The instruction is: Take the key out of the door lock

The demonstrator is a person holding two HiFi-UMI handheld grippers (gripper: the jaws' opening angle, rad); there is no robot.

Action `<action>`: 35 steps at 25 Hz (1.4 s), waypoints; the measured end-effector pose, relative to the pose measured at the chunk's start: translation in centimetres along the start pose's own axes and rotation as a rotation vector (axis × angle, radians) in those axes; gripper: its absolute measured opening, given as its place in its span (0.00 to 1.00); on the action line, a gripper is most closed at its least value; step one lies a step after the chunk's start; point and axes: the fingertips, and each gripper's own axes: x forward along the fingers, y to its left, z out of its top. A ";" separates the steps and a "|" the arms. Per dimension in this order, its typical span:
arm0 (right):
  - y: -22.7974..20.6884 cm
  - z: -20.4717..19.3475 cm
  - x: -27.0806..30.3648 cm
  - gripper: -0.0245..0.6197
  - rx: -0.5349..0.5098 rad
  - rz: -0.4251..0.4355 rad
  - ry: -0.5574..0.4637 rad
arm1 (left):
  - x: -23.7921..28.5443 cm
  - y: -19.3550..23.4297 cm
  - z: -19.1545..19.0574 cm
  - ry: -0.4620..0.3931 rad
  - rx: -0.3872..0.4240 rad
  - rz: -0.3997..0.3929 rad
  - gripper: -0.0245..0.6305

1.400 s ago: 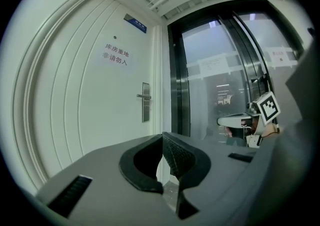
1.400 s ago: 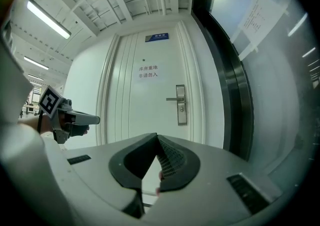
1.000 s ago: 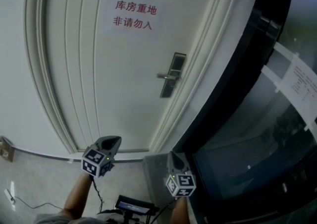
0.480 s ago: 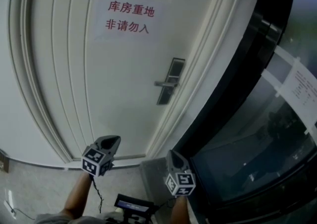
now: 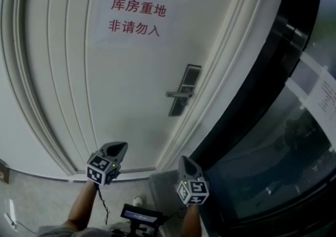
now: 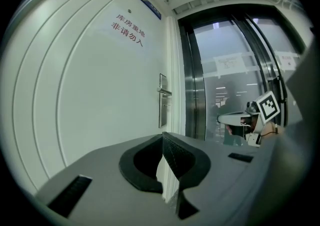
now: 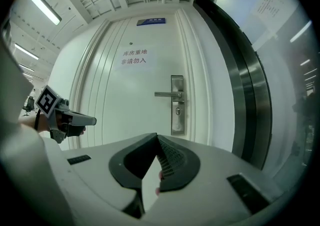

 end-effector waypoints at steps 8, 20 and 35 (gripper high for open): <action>-2.3 0.4 5.6 0.06 0.008 0.018 -0.008 | 4.6 2.8 0.7 -0.007 -0.001 0.023 0.05; -5.3 1.6 11.6 0.06 0.001 0.020 -0.011 | 9.6 5.3 1.3 0.005 -0.022 0.017 0.05; -7.3 5.1 17.6 0.06 -0.161 0.015 -0.070 | 11.6 6.9 0.6 0.022 -0.048 0.021 0.05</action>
